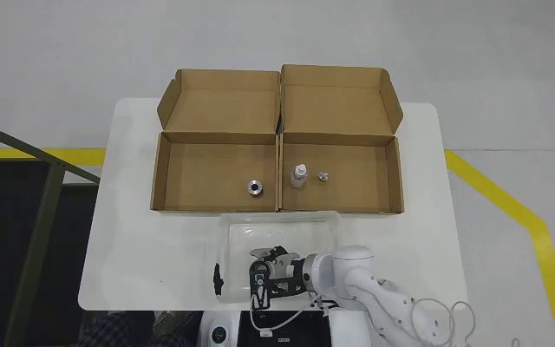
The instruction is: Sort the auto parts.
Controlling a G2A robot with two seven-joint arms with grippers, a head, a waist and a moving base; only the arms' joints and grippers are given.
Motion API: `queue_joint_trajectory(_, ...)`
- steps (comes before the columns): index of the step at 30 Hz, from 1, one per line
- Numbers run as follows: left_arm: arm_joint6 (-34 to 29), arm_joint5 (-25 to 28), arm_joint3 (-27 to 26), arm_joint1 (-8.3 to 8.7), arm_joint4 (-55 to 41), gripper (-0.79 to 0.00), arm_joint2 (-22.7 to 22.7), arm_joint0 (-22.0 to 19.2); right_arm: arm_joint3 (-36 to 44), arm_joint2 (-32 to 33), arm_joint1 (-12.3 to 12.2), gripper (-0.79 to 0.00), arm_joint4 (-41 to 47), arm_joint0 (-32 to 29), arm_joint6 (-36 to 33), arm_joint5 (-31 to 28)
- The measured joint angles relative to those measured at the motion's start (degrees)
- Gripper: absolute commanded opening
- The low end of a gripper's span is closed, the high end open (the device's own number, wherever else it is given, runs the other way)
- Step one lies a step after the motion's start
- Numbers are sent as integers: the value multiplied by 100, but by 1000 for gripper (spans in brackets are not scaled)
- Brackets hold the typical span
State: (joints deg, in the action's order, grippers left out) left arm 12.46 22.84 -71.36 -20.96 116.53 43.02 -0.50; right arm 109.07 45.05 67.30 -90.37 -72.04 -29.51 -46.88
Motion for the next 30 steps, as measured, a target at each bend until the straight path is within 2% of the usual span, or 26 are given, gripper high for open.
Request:
queue_joint_trajectory(6,0,0,0,0,0,0,0,0,-231,-144,48,-382,97,170,-21,1)
queue_joint_trajectory(9,0,0,0,0,0,0,0,0,-235,-170,56,-459,131,210,-32,6)
queue_joint_trajectory(11,0,0,0,0,0,0,0,0,-235,-179,58,-585,146,227,-30,4)
queue_joint_trajectory(13,0,0,0,0,0,0,0,0,-247,-185,58,-785,163,237,-8,3)
queue_joint_trajectory(21,0,0,0,0,0,0,0,0,-310,-131,56,-785,365,309,174,-30)
queue_joint_trajectory(30,0,0,0,0,0,0,0,0,32,164,-12,-785,519,281,221,-36)
